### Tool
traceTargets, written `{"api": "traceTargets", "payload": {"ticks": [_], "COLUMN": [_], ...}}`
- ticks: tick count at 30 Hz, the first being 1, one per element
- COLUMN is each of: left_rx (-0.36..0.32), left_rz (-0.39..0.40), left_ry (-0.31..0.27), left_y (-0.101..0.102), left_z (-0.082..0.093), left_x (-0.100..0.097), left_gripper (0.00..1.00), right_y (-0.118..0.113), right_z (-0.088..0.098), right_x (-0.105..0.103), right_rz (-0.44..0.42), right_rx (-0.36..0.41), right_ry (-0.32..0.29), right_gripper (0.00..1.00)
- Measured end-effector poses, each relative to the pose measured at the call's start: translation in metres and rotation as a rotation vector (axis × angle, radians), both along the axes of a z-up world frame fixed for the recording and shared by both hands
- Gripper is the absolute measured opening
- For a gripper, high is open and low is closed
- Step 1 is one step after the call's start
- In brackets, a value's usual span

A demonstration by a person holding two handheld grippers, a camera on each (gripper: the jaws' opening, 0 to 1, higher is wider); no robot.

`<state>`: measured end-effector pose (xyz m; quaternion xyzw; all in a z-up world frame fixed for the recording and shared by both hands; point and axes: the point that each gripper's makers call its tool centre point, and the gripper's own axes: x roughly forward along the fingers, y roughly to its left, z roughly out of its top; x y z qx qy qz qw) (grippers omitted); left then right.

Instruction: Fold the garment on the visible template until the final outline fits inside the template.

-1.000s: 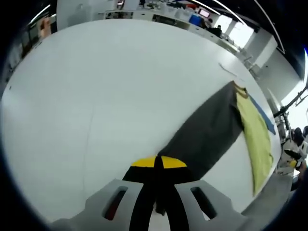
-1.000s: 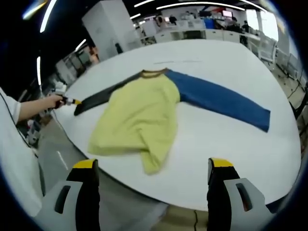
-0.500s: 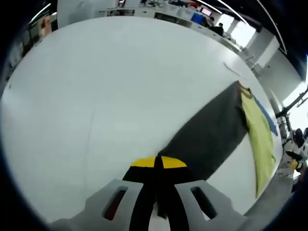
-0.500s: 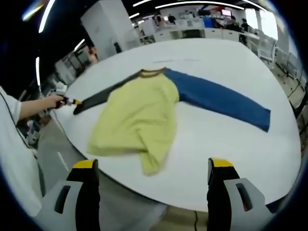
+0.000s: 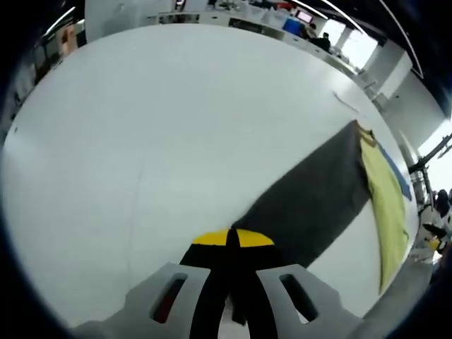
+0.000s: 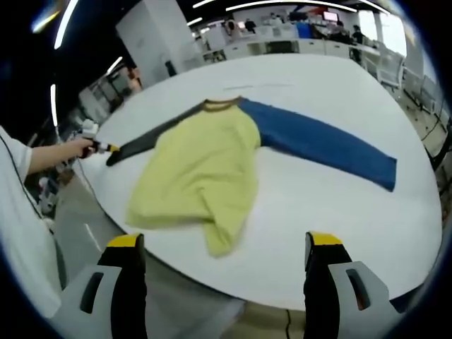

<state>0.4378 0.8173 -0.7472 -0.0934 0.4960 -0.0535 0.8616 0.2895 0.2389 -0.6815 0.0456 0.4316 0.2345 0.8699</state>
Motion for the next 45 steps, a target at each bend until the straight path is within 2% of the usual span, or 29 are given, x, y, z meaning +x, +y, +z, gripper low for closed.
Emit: {"api": "traceTargets", "payload": {"ticks": [13, 24, 37, 45], "left_rx": [0.007, -0.054, -0.100, -0.074], "left_rz": [0.025, 0.082, 0.115, 0.111], "left_ry": [-0.010, -0.031, -0.051, -0.072], "left_y": [0.012, 0.034, 0.035, 0.038], "left_z": [-0.005, -0.022, -0.025, -0.020], "left_x": [0.015, 0.033, 0.035, 0.033], "left_gripper": [0.00, 0.00, 0.00, 0.00], "right_y": [-0.001, 0.001, 0.003, 0.003], "right_z": [-0.004, -0.006, -0.007, -0.007], "right_x": [-0.003, -0.003, -0.002, -0.001], "right_rz": [-0.004, -0.003, 0.003, 0.002], "right_rx": [-0.001, -0.001, -0.002, 0.000], "right_ry": [0.016, 0.022, 0.025, 0.024], "right_gripper": [0.93, 0.93, 0.93, 0.93]}}
